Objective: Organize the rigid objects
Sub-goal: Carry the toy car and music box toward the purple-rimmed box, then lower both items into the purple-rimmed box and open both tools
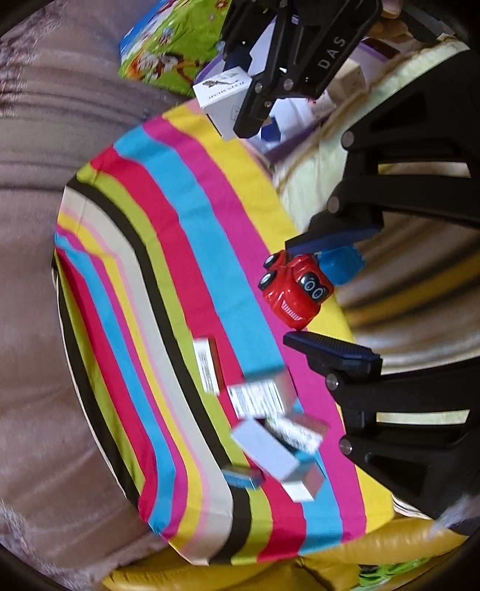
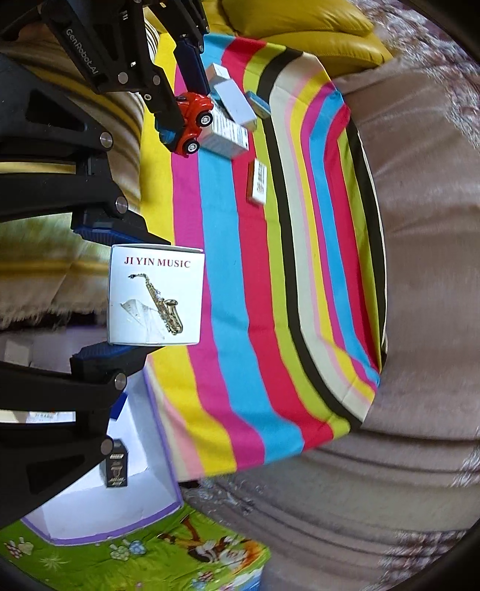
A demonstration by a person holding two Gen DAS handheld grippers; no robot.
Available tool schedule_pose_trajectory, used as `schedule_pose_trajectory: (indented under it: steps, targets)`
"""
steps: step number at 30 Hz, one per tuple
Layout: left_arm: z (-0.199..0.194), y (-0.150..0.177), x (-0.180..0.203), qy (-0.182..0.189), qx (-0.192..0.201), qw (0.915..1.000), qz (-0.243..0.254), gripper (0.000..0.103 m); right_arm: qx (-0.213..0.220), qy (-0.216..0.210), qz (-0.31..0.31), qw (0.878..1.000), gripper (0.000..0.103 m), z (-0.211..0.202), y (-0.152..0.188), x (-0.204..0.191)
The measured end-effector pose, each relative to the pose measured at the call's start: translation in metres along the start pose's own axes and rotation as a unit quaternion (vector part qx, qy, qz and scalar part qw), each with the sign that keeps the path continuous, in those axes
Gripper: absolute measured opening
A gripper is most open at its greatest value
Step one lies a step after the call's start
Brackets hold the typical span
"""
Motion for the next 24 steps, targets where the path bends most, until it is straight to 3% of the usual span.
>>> schedule_pose_trajectory:
  steps: [10,14,24]
  targets:
    - [0.014,-0.013,0.073,0.107,-0.011,0.9941,0.013,0.047,-0.009,0.057,0.055,0.997,0.044,-0.017,0.021,0.076]
    - [0.02,-0.014,0.102,0.164,-0.022,0.9863,0.005,0.047,-0.011,0.078,0.073,0.994,0.044,-0.024,0.028,0.102]
    - [0.027,-0.016,0.147,0.243,-0.037,0.9693,-0.008,0.047,-0.019,0.116,0.1,0.988,0.044,-0.029,0.039,0.136]
Point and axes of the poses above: each gripper's, at about its wrist camera, not at the fingertips, and z roughly the way its jaws point, x to its right, y to its underside, the point moved 8 cm from there along z, roughly the way its jaws point, and after that the axes turned 15 degrees about x, right-handed, at the moved point
